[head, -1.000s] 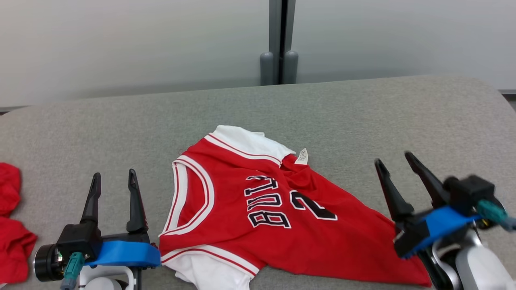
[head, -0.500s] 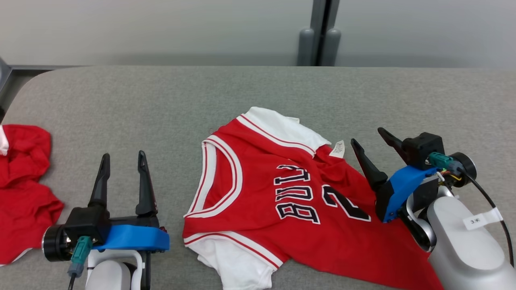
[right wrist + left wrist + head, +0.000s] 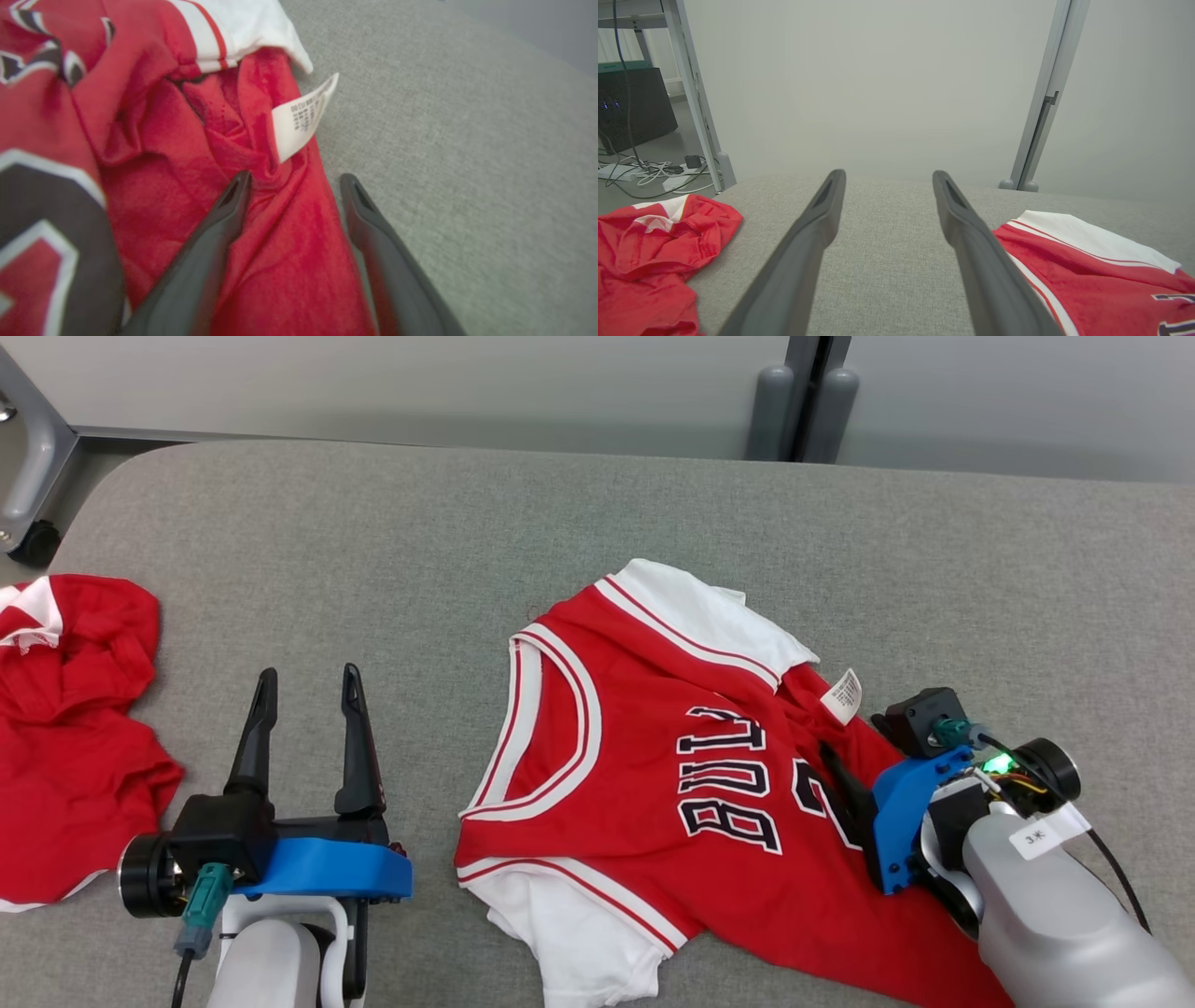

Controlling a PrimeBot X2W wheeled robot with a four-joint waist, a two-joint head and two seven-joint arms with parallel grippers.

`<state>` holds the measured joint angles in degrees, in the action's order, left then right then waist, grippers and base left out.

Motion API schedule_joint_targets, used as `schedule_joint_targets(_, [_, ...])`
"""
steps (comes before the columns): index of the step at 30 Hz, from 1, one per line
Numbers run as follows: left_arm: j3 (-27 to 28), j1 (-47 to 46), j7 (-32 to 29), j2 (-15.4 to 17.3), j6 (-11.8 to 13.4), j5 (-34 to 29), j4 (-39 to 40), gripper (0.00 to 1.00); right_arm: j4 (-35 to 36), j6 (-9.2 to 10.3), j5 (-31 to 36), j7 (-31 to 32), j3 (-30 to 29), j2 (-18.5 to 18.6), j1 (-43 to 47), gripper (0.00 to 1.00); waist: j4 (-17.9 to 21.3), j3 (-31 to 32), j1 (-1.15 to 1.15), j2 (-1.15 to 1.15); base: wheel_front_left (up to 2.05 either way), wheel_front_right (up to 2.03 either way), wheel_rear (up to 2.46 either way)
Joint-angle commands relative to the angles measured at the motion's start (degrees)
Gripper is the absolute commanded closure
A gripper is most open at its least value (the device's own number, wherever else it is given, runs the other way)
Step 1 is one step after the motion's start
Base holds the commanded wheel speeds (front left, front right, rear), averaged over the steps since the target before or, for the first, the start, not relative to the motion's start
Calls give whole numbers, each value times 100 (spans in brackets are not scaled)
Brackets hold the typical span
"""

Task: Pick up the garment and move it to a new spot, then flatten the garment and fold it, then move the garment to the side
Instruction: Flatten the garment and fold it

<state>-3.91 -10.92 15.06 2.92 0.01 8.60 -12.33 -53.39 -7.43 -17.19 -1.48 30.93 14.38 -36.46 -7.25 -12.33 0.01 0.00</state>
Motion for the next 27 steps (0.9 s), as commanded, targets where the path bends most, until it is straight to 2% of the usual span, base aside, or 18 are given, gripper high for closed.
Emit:
schedule_joint_targets(1, [11,-81,16,-6,27,13,-9,0,-243,-15,-87,178,173,-79,131,11,12,13,-1,0,0,0,0])
schedule_joint_targets(3, [7,-71,16,-6,41,17,-19,0,-388,-15,-236,204,316,-120,113,100,36,38,-1,0,0,0,0])
schedule_joint_targets(11, [71,91,16,-6,13,-4,-47,0,-479,-6,-686,-664,277,43,-252,100,216,318,-1,0,0,0,0])
schedule_joint_targets(15, [169,242,16,-7,-20,-28,-27,0,-255,-6,-891,-1201,60,136,-296,100,390,503,-1,0,0,0,0])
schedule_joint_targets(21, [254,339,16,-5,-51,-41,18,0,302,-6,-1034,-1347,-262,301,-352,100,544,558,-1,0,0,0,0])
schedule_joint_targets(27, [250,288,17,-5,-54,-46,21,0,870,-7,-826,-1376,-783,486,-384,100,594,550,-1,0,0,0,0])
